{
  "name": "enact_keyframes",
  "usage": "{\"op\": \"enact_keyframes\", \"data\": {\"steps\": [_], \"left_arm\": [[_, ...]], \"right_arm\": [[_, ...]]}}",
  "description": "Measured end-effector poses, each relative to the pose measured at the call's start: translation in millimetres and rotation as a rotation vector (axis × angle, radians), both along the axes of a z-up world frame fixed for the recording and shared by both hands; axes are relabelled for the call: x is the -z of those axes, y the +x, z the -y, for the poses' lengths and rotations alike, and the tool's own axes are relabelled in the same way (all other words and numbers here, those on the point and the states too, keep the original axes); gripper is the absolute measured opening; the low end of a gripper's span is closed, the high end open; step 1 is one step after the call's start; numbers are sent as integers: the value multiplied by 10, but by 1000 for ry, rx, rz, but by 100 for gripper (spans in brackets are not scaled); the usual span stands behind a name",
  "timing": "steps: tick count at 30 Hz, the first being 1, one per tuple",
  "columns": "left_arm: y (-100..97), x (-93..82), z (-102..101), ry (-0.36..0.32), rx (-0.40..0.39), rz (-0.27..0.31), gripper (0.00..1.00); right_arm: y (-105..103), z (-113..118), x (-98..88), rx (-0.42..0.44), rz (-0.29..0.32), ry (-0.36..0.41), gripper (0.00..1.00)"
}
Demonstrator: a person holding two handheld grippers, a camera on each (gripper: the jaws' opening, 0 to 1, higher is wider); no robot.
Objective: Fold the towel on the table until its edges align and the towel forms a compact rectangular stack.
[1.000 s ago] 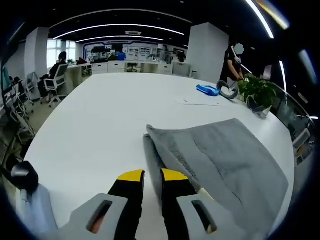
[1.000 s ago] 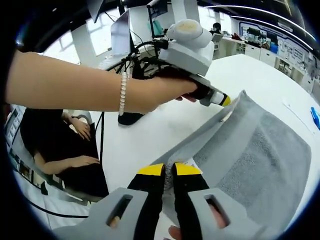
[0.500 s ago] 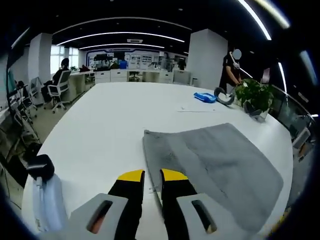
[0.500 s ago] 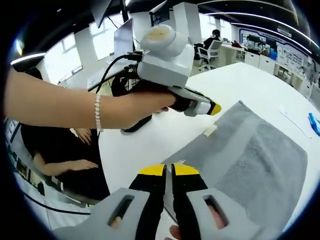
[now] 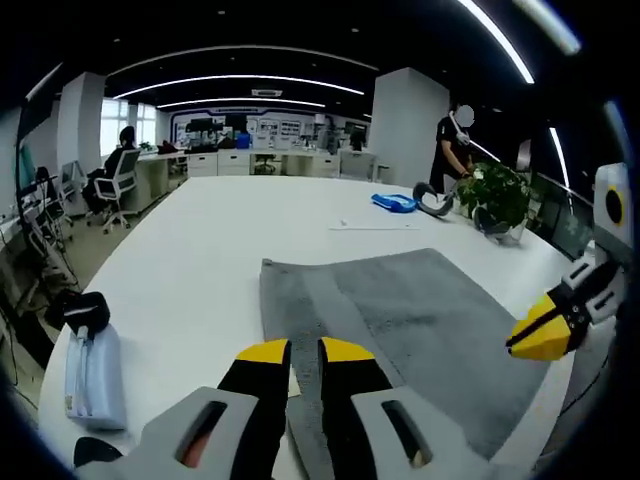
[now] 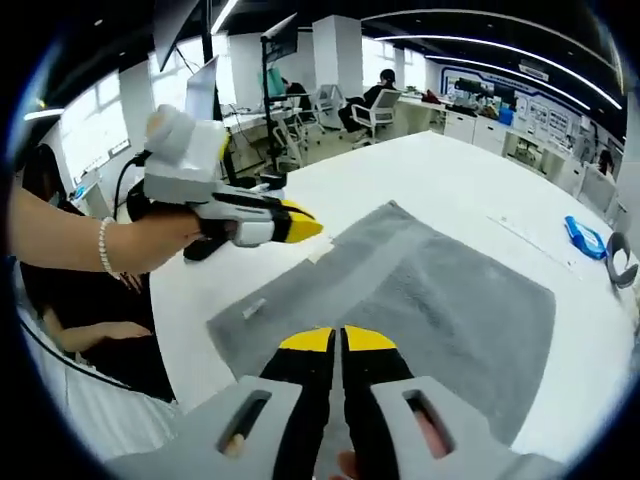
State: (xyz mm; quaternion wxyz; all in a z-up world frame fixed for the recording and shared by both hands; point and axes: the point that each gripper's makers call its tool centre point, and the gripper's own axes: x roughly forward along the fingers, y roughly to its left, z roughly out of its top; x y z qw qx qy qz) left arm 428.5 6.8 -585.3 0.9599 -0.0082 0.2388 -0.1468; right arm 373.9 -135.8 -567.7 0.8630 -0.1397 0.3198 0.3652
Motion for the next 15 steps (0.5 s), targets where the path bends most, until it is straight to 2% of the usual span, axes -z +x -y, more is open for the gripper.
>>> {"op": "enact_keyframes", "data": {"steps": [7,15], "left_arm": [[-311,72,216,0,35,-19,11],[-658,143,424,18,76,-40,11]], "right_arm": [[269,457,-80,73,35,-23,0],[517,692,-238,94,81,-43,0]]}}
